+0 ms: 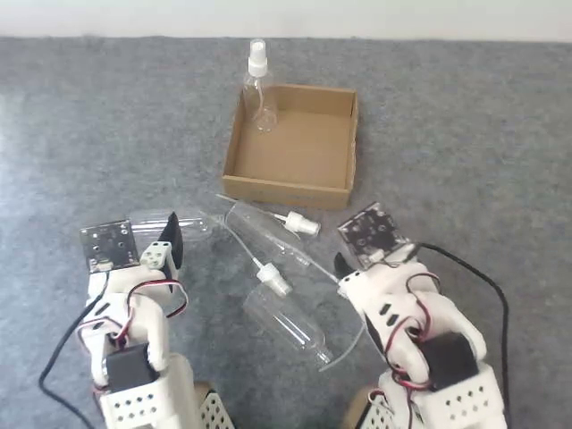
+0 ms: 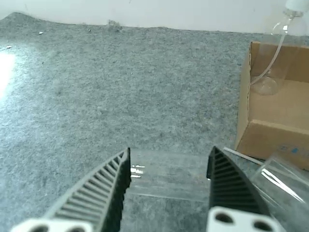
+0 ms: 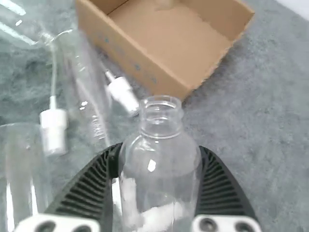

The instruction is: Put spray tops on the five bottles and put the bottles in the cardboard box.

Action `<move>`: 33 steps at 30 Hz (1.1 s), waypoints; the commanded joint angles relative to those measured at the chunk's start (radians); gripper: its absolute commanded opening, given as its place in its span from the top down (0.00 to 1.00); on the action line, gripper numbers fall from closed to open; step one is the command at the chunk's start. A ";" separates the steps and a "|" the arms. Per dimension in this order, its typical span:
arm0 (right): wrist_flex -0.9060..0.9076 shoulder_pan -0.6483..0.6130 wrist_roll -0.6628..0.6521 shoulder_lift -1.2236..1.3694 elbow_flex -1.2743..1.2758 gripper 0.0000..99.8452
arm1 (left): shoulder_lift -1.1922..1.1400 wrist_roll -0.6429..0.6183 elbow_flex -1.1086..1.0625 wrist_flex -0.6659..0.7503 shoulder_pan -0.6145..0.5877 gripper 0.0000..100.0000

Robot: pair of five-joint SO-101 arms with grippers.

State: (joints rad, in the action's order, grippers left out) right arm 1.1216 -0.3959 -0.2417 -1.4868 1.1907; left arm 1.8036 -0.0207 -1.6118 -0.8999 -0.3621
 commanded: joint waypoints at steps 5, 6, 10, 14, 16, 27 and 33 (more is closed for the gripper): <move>-0.022 0.050 0.009 -0.209 0.054 0.91 | 0.015 0.101 0.047 -0.002 -0.006 0.76; -0.022 0.050 0.009 -0.239 0.068 0.91 | 0.015 0.103 0.048 -0.002 -0.006 0.76; -0.022 0.056 0.008 -0.335 0.109 0.91 | 0.015 0.141 0.048 -0.002 -0.006 0.76; -0.022 0.056 0.008 -0.323 0.110 0.91 | 0.015 0.150 0.053 -0.005 -0.006 0.76; -0.022 0.056 0.008 -0.328 0.112 0.91 | 0.015 0.160 0.065 -0.009 -0.006 0.76; -0.022 0.067 0.009 -0.329 0.114 0.91 | 0.012 0.164 0.228 -0.149 -0.026 0.76; -0.045 0.143 0.061 -0.329 0.114 0.91 | 0.009 0.206 0.303 -0.207 -0.026 0.76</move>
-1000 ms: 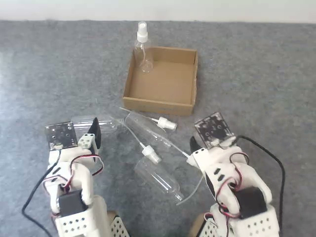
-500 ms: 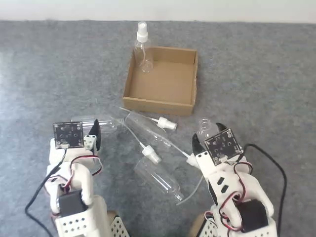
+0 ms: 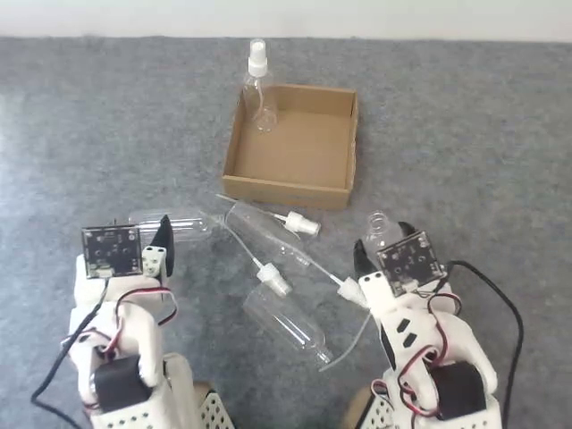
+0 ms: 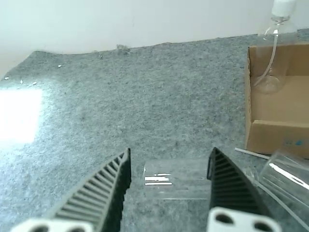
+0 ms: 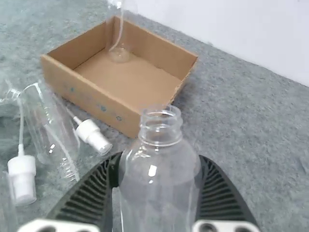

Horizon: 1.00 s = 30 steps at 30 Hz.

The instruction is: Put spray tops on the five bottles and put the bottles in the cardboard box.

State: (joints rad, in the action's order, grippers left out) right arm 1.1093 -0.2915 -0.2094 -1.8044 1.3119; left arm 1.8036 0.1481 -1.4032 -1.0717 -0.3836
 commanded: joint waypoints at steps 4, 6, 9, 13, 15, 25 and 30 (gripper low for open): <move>-0.053 0.050 0.032 -0.012 0.012 0.91 | 0.008 0.048 0.154 -0.081 -0.005 0.76; -0.084 0.050 0.031 -0.012 0.035 0.91 | 0.008 0.078 0.177 -0.109 -0.003 0.76; -0.116 0.051 0.031 -0.012 0.061 0.91 | 0.008 0.109 0.194 -0.135 -0.003 0.76; -0.116 0.051 0.031 -0.012 0.063 0.91 | 0.008 0.155 0.199 -0.152 -0.005 0.76; -0.116 0.051 0.031 -0.012 0.063 0.91 | 0.008 0.169 0.203 -0.158 -0.005 0.76; -0.134 0.094 0.041 -0.012 0.068 0.91 | 0.006 0.184 0.278 -0.236 0.002 0.76; -0.137 0.094 0.041 -0.012 0.075 0.91 | 0.006 0.232 0.278 -0.241 -0.002 0.76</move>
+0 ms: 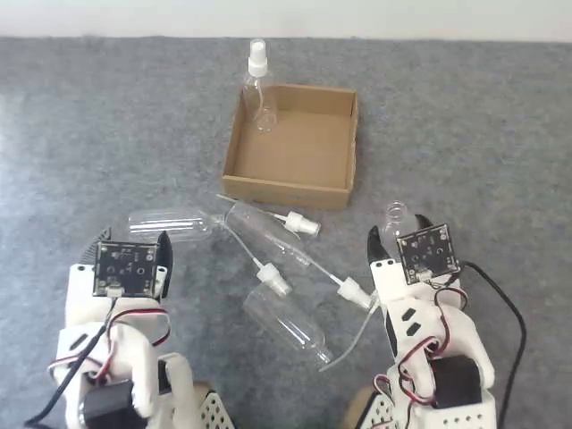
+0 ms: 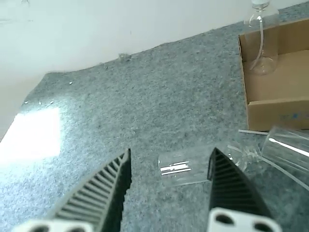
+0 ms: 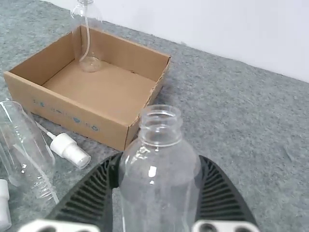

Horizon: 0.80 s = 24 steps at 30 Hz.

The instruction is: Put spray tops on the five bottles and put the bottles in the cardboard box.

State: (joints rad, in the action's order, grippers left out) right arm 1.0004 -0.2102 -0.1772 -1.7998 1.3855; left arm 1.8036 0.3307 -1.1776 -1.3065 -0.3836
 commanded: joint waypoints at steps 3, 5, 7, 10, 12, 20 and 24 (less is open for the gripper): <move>-0.028 0.013 0.009 -0.016 0.002 0.91 | 0.006 0.063 0.053 -0.023 -0.003 0.76; -0.030 0.013 0.009 -0.016 0.003 0.91 | 0.006 0.063 0.054 -0.035 0.002 0.76; -0.030 0.013 0.009 -0.016 0.003 0.91 | 0.006 0.063 0.054 -0.037 0.002 0.76; -0.030 0.013 0.009 -0.016 0.003 0.91 | 0.006 0.063 0.054 -0.043 0.002 0.76; -0.030 0.013 0.009 -0.016 0.003 0.91 | -0.011 0.063 0.058 -0.038 0.002 0.76; -0.044 0.013 0.009 -0.016 0.006 0.91 | -0.373 0.063 0.285 -0.034 0.003 0.76; -0.044 0.015 0.008 -0.016 0.006 0.91 | -0.532 0.064 0.354 -0.034 0.029 0.76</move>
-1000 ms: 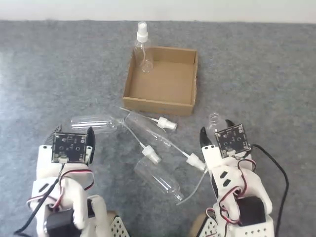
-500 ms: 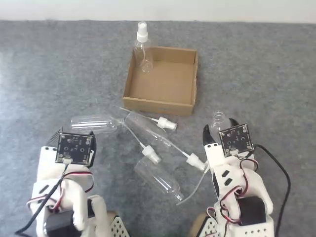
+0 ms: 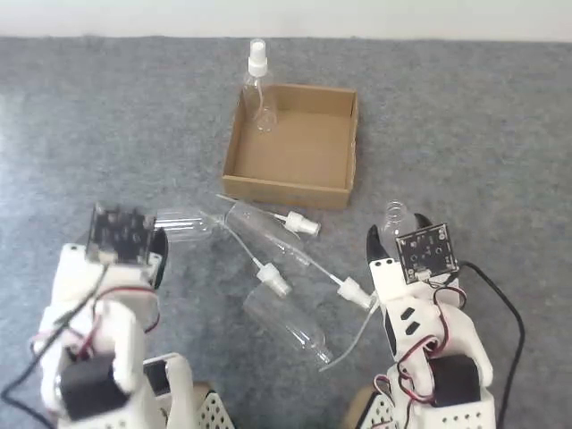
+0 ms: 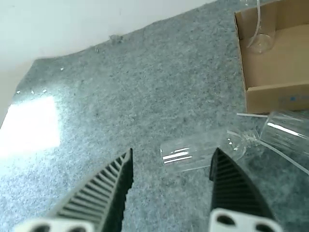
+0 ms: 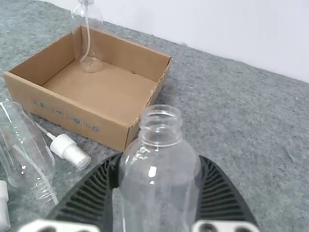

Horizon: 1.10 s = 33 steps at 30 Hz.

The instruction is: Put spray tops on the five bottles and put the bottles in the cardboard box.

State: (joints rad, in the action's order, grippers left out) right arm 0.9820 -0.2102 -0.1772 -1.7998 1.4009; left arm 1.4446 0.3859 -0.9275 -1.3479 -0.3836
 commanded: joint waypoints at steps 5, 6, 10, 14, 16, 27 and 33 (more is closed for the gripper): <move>-0.036 0.068 0.009 -0.016 -0.012 0.91 | -0.256 0.011 0.111 0.008 0.104 0.76; -0.050 0.087 0.015 -0.016 -0.009 0.91 | -0.265 0.011 0.108 0.008 0.124 0.76; -0.067 0.151 0.072 -0.016 -0.012 0.91 | -0.296 0.003 0.096 0.000 0.221 0.76; -0.076 0.219 0.098 -0.016 -0.020 0.91 | -0.331 0.003 0.054 0.002 0.334 0.76; -0.097 0.257 0.135 -0.016 -0.020 0.91 | -0.358 0.003 0.044 0.008 0.387 0.76; -0.160 0.427 0.222 -0.016 -0.020 0.91 | -0.577 0.009 0.077 0.054 0.704 0.76; -0.156 0.467 0.229 -0.016 -0.035 0.91 | -0.730 0.011 0.079 0.176 0.821 0.76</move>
State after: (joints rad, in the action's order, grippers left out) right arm 0.8485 0.2348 0.0422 -1.7998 1.4009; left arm 0.8048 0.3859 -0.8953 -1.2543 0.3744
